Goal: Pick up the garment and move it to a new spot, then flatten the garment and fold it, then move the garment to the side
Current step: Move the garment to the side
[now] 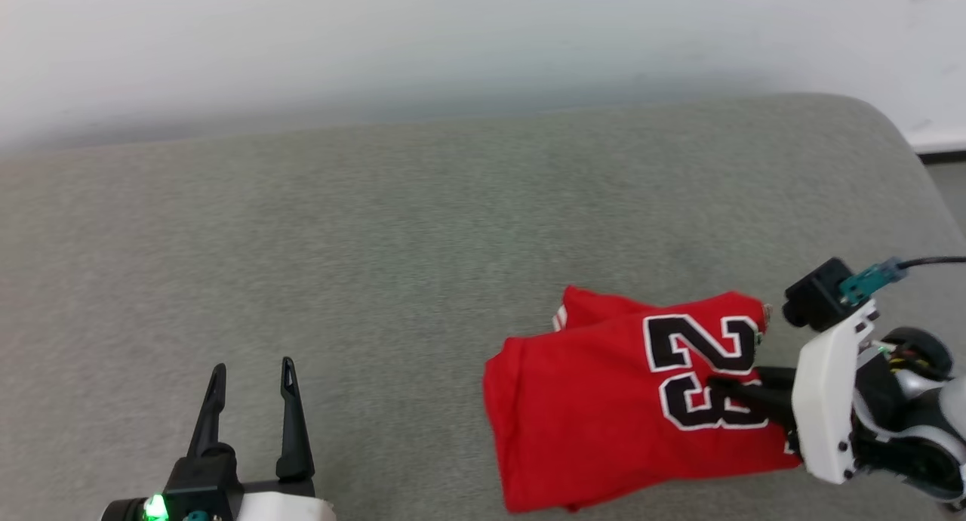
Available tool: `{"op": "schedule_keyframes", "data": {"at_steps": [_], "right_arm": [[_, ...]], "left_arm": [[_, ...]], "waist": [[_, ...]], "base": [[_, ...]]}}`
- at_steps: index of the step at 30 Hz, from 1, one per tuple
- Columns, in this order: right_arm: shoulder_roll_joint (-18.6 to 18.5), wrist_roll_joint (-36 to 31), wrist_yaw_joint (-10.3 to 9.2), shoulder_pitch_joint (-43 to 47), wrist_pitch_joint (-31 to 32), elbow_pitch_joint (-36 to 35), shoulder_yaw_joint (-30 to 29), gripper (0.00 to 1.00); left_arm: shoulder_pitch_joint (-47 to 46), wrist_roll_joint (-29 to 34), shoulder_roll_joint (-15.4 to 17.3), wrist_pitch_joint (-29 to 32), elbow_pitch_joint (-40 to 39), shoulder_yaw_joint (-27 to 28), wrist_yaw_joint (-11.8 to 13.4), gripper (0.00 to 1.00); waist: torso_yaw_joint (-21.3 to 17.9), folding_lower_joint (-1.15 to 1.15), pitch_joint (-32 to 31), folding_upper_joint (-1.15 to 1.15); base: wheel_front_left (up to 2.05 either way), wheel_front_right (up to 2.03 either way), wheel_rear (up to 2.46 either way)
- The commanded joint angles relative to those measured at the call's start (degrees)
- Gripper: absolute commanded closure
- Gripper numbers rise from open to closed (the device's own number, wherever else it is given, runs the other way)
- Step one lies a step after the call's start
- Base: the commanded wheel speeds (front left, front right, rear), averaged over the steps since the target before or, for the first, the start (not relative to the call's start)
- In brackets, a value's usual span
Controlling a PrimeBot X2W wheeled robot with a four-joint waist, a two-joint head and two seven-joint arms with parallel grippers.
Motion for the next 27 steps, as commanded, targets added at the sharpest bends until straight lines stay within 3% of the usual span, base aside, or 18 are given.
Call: {"op": "schedule_keyframes", "data": {"at_steps": [1, 8, 13, 27], "right_arm": [[-1.27, -0.58, -0.04, -1.46, 0.07, -0.22, -0.78, 1.00], [-4.05, -3.30, -0.04, -6.24, -1.35, 3.75, -4.19, 1.00], [-4.15, -6.36, -0.05, -9.92, -3.04, 7.96, -5.98, 1.00], [-1.70, -18.21, -0.05, -23.14, -7.25, 28.99, -16.17, 1.00]], "left_arm": [[-1.11, 0.21, -0.05, -0.22, -0.41, 0.08, -0.06, 0.00], [-3.57, 1.49, 0.39, -0.17, -2.05, 1.78, -0.69, 0.00], [-5.85, 2.25, 1.61, -0.18, -2.74, 2.64, -1.62, 0.00], [-13.44, 3.73, 5.24, -0.18, -6.35, 2.45, -2.67, 0.00]], "waist": [[-4.93, 0.00, 1.80, 0.00], [-11.58, 0.00, 7.93, 0.00], [-13.69, 0.00, 12.41, 0.00], [-12.56, 0.00, 25.88, 0.00]], "base": [[0.00, 0.00, 0.00], [0.00, 0.00, 0.00], [0.00, 0.00, 0.00], [0.00, 0.00, 0.00]]}}
